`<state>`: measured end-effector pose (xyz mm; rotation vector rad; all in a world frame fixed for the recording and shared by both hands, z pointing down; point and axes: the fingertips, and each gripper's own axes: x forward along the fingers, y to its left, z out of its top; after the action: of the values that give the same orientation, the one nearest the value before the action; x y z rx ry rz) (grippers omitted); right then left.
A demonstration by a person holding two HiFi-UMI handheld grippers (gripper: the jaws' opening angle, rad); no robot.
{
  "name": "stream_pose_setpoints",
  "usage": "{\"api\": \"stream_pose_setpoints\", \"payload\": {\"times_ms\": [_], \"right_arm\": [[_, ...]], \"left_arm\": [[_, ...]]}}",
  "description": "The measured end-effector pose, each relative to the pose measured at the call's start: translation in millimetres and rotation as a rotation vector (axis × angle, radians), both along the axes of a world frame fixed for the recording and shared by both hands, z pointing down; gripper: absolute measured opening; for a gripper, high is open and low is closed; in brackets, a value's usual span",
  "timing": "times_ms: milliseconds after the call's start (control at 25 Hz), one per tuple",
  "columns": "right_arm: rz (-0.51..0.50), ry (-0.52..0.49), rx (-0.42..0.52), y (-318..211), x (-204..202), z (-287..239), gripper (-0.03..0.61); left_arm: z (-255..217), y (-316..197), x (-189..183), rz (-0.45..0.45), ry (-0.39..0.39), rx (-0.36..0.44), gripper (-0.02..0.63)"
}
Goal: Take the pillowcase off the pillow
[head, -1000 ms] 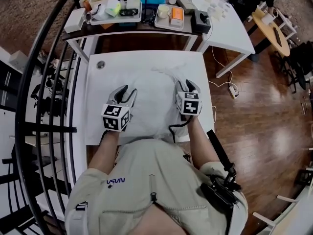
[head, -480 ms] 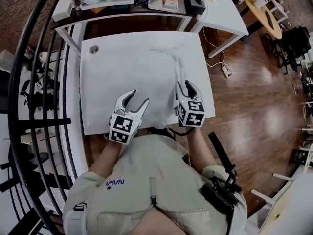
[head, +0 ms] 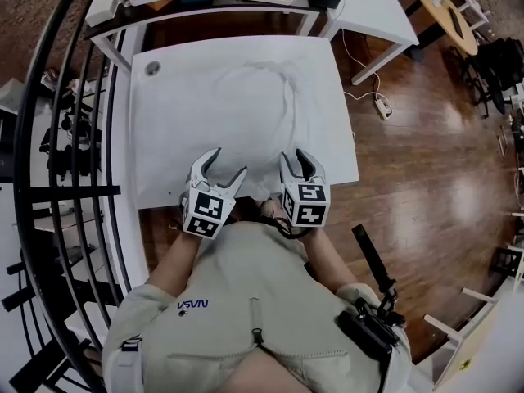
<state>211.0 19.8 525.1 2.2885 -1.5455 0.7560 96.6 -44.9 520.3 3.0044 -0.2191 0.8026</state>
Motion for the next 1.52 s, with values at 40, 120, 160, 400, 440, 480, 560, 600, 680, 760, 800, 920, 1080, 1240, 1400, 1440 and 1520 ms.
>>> {"api": "stream_pose_setpoints", "payload": {"times_ms": [40, 120, 160, 400, 440, 480, 560, 600, 680, 760, 800, 920, 1080, 1240, 1400, 1440, 1520], "right_arm": [[-0.018, -0.003, 0.006, 1.9, -2.9, 1.1, 0.164], [-0.061, -0.014, 0.02, 5.9, -7.3, 4.9, 0.164], [-0.083, -0.025, 0.023, 8.6, -8.5, 8.4, 0.166], [-0.177, -0.069, -0.011, 20.4, -17.3, 33.1, 0.196], [-0.177, -0.07, -0.014, 19.0, -20.0, 34.7, 0.198], [-0.176, -0.068, -0.017, 17.6, -22.3, 35.2, 0.198], [-0.168, -0.064, -0.021, 14.9, -25.6, 32.8, 0.206], [-0.16, -0.064, -0.022, 14.3, -27.6, 31.5, 0.207], [-0.148, -0.065, -0.032, 13.2, -32.4, 33.4, 0.207], [-0.14, -0.066, -0.052, 7.9, -36.6, 39.9, 0.209], [-0.135, -0.062, -0.062, 4.2, -38.7, 43.7, 0.212], [-0.115, -0.037, -0.088, -4.1, -39.9, 52.7, 0.212], [-0.053, 0.026, -0.107, 0.0, -25.0, 47.5, 0.057], [0.017, 0.065, -0.072, 8.2, -9.2, 30.0, 0.008], [0.1, 0.141, -0.03, 21.5, 25.6, -0.6, 0.006], [0.126, 0.158, -0.022, 25.2, 36.6, -7.7, 0.006], [0.183, 0.19, -0.012, 34.0, 59.7, -19.1, 0.006]], "left_arm": [[4.0, 2.4, -0.5, -0.015, -0.019, 0.007, 0.295], [13.4, 3.9, 0.0, -0.043, -0.061, 0.033, 0.299], [18.8, 3.3, 1.6, -0.058, -0.083, 0.046, 0.302], [33.6, 1.6, 5.8, -0.117, -0.139, 0.073, 0.327], [35.5, 0.5, 4.4, -0.112, -0.145, 0.076, 0.327], [39.7, -0.4, 3.5, -0.107, -0.151, 0.076, 0.327], [52.5, -2.7, 3.4, -0.103, -0.16, 0.063, 0.327], [57.0, -4.0, 3.8, -0.102, -0.164, 0.06, 0.327], [60.7, -6.3, 5.4, -0.094, -0.171, 0.066, 0.327], [64.6, -6.5, 7.5, -0.075, -0.18, 0.077, 0.296], [66.9, -5.7, 7.8, -0.062, -0.185, 0.084, 0.268], [67.9, -2.5, 6.6, -0.041, -0.18, 0.103, 0.187], [48.2, 0.1, 5.8, -0.04, -0.112, 0.111, 0.058], [7.2, -16.1, 4.0, -0.081, -0.002, 0.084, 0.021], [-36.8, -47.1, 1.5, -0.149, 0.112, 0.044, 0.02], [-45.1, -55.1, 0.5, -0.164, 0.135, 0.03, 0.02], [-55.4, -66.8, -2.1, -0.184, 0.167, -0.001, 0.02]]}}
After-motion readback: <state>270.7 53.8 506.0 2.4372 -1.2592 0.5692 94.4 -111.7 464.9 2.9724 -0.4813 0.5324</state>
